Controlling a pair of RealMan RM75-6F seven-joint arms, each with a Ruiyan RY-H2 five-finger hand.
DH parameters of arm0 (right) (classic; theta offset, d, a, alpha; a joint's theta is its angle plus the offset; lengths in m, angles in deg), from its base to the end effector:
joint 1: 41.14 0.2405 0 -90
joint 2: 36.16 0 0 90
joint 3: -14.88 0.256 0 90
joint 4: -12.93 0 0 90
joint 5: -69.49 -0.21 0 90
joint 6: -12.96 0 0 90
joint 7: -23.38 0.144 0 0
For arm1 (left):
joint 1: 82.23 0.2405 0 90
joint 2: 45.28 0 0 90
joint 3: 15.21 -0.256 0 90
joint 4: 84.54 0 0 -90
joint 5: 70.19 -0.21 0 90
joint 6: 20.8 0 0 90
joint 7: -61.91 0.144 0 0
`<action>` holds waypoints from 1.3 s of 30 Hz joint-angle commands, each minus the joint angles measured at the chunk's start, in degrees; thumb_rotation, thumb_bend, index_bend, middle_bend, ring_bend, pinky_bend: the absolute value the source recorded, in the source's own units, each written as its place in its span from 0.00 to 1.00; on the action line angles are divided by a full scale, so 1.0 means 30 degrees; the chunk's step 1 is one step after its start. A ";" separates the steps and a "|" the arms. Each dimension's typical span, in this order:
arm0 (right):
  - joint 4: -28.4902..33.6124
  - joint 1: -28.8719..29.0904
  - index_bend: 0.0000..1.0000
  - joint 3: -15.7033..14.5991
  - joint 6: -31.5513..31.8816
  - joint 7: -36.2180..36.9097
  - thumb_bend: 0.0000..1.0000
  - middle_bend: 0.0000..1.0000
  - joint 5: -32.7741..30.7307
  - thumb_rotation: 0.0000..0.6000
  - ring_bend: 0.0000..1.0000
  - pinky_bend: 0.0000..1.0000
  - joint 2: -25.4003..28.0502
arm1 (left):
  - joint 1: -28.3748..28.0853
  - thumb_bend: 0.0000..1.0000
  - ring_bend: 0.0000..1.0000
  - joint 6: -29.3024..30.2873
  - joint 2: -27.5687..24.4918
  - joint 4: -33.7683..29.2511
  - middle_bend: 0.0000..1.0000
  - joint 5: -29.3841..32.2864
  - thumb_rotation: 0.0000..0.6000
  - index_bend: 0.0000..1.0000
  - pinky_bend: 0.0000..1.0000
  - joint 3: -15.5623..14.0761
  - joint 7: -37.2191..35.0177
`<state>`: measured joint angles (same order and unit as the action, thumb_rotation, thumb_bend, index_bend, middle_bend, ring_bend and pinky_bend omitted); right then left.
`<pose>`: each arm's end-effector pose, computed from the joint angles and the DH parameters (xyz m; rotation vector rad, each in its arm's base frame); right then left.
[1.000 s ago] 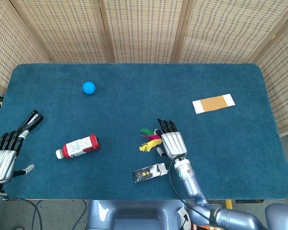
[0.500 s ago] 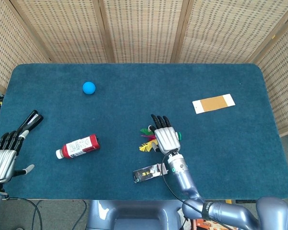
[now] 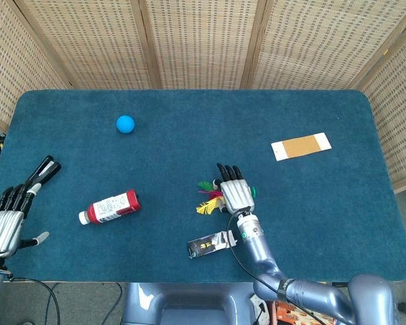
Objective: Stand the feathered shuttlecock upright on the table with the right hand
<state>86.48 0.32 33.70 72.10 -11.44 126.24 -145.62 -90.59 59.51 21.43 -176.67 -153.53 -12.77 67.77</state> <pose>-0.1133 -0.3396 -0.0876 1.7095 -1.0016 0.9008 -0.3071 0.1976 0.1349 -1.4579 -0.9054 -0.8299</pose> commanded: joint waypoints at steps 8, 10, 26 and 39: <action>-0.0704 0.0101 0.46 -0.0406 0.0068 0.0542 0.39 0.06 -0.0210 1.00 0.00 0.00 -0.0101 | -0.0027 0.01 0.00 -0.0036 0.0057 -0.0023 0.00 -0.0091 1.00 0.00 0.00 -0.0097 0.0114; -0.0744 0.0115 0.46 -0.0516 0.0199 0.0508 0.40 0.06 -0.0146 1.00 0.00 0.00 -0.0129 | -0.0041 0.01 0.00 -0.0053 0.0071 -0.0040 0.00 -0.0157 1.00 0.00 0.00 -0.0140 0.0140; -0.0292 0.0227 0.48 -0.0642 0.0667 0.0022 0.43 0.08 -0.0483 1.00 0.00 0.00 0.0193 | -0.0057 0.01 0.00 -0.0032 0.0081 -0.0097 0.00 -0.0263 1.00 0.00 0.00 -0.0221 0.0221; -0.0051 0.0177 0.58 -0.0762 0.1053 -0.0039 0.43 0.17 -0.0700 1.00 0.00 0.00 0.0296 | -0.0041 0.01 0.00 0.0043 0.0091 -0.0150 0.00 -0.0403 1.00 0.00 0.00 -0.0299 0.0306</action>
<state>86.31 0.84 31.43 75.24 -11.56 124.11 -144.75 -90.71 59.65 21.70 -177.12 -154.74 -13.66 68.69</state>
